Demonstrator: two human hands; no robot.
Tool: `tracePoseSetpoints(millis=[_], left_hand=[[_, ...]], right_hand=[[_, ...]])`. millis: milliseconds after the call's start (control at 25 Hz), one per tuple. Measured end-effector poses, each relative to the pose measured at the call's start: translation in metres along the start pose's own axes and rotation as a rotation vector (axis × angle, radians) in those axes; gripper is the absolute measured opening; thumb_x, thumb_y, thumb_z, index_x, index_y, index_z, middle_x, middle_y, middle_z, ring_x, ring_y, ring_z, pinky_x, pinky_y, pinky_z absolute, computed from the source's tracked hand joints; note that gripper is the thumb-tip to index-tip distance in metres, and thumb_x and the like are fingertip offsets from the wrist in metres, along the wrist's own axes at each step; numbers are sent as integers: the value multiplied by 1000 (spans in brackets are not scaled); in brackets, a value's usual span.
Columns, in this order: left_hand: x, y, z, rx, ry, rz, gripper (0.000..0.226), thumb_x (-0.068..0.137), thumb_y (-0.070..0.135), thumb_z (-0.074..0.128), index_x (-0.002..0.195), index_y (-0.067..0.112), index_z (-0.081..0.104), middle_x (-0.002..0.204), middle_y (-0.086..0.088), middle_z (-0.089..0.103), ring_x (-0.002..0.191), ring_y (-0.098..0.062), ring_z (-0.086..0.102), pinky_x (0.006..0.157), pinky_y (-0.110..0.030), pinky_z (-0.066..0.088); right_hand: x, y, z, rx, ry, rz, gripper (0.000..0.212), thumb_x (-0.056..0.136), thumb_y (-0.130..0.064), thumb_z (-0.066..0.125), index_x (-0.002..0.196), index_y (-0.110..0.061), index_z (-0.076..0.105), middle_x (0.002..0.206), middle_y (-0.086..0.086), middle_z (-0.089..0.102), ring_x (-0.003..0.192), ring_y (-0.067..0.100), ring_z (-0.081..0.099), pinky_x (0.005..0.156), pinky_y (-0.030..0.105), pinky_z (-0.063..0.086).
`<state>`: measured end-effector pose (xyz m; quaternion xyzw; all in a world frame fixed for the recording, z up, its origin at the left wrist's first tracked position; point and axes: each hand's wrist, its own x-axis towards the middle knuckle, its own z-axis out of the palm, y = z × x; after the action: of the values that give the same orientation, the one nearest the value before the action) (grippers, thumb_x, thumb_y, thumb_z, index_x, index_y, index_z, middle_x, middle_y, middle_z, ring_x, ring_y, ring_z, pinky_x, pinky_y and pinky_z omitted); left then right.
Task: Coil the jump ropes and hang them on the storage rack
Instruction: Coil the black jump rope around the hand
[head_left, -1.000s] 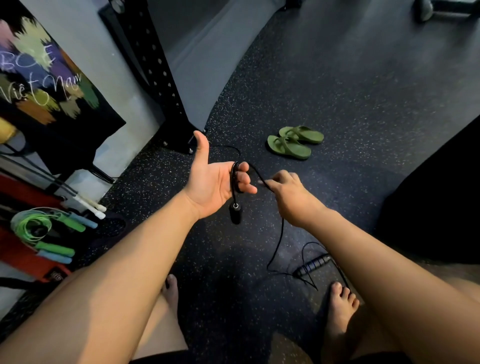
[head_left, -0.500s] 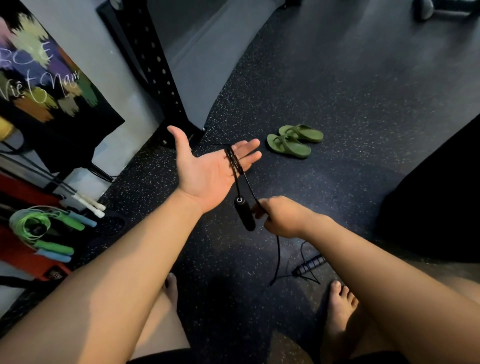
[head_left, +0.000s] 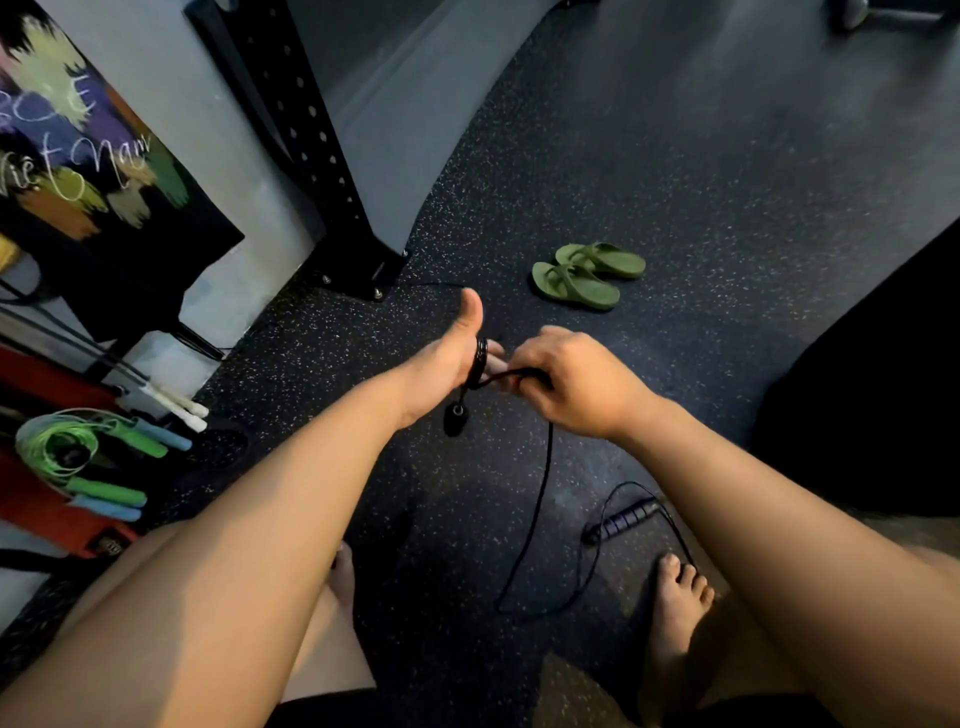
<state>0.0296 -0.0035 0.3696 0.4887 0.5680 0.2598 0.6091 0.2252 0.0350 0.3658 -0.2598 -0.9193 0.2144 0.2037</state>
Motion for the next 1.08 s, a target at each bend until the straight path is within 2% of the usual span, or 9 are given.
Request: tracePoseSetpoints(millis=[120, 240, 320, 400, 560, 680, 760, 920, 1080], left_hand=[[-9, 3, 7, 204, -204, -67, 132, 56, 104, -1, 109, 11, 76, 112, -10, 77, 117, -20, 67, 123, -53, 23], [-13, 7, 11, 264, -311, -121, 134, 41, 111, 8, 84, 7, 79, 94, -8, 77, 102, -20, 71, 119, -53, 28], [-16, 10, 11, 172, -296, -137, 131, 42, 111, 11, 85, 3, 72, 61, -6, 61, 72, -24, 69, 112, -53, 38], [-17, 14, 10, 87, -223, -152, 120, 55, 104, 2, 84, 5, 63, 49, -1, 40, 54, -25, 55, 109, -54, 44], [-16, 13, 4, 84, -55, -180, 113, 60, 102, -2, 80, 9, 58, 51, -2, 31, 49, -23, 47, 111, -58, 42], [-15, 9, -1, 93, 6, -202, 120, 44, 111, 6, 82, 10, 59, 52, 0, 32, 51, -22, 49, 112, -61, 39], [-13, 8, -3, 81, 33, -193, 122, 39, 112, 10, 82, 9, 59, 51, 0, 31, 50, -22, 48, 111, -62, 40], [-15, 9, -6, 63, 77, -175, 122, 37, 112, 10, 81, 9, 59, 51, 0, 30, 49, -21, 46, 113, -62, 38], [-17, 10, -9, 68, 106, -162, 119, 40, 111, 9, 77, 10, 60, 51, 0, 30, 51, -22, 46, 111, -58, 41]], right_hand=[[1, 13, -6, -28, 43, -45, 16, 79, -7, 58, 78, -13, 72, 75, 0, 65, 68, 12, 50, 72, 16, 30], [-2, 27, 0, 11, -1, 1, 22, 82, -2, 64, 92, -17, 78, 93, 1, 67, 85, 13, 57, 82, 19, 38], [-3, 35, 4, 47, -45, 49, 27, 87, -4, 64, 107, -17, 78, 111, 4, 70, 102, 21, 64, 93, 29, 46], [-4, 38, 5, 61, -72, 77, 30, 93, -8, 64, 122, -14, 72, 120, 6, 70, 110, 23, 65, 96, 35, 50], [-6, 37, 1, 88, -81, 257, 42, 94, -30, 69, 133, -18, 65, 122, 1, 73, 112, 15, 67, 95, 28, 51], [-7, 38, -2, 97, -12, 299, 29, 89, -39, 72, 113, -21, 77, 100, -2, 76, 90, 12, 69, 79, 31, 53], [-7, 36, -2, 200, 28, 336, 26, 91, -40, 70, 106, -21, 78, 92, -4, 75, 81, 11, 68, 74, 33, 53], [-5, 31, 0, 499, 47, 505, 28, 101, -40, 55, 112, -23, 75, 94, 2, 77, 76, 12, 69, 68, 29, 52], [-2, 32, -3, 647, 324, 766, 32, 105, -34, 49, 89, -19, 71, 81, -2, 73, 63, 16, 63, 59, 29, 44]])
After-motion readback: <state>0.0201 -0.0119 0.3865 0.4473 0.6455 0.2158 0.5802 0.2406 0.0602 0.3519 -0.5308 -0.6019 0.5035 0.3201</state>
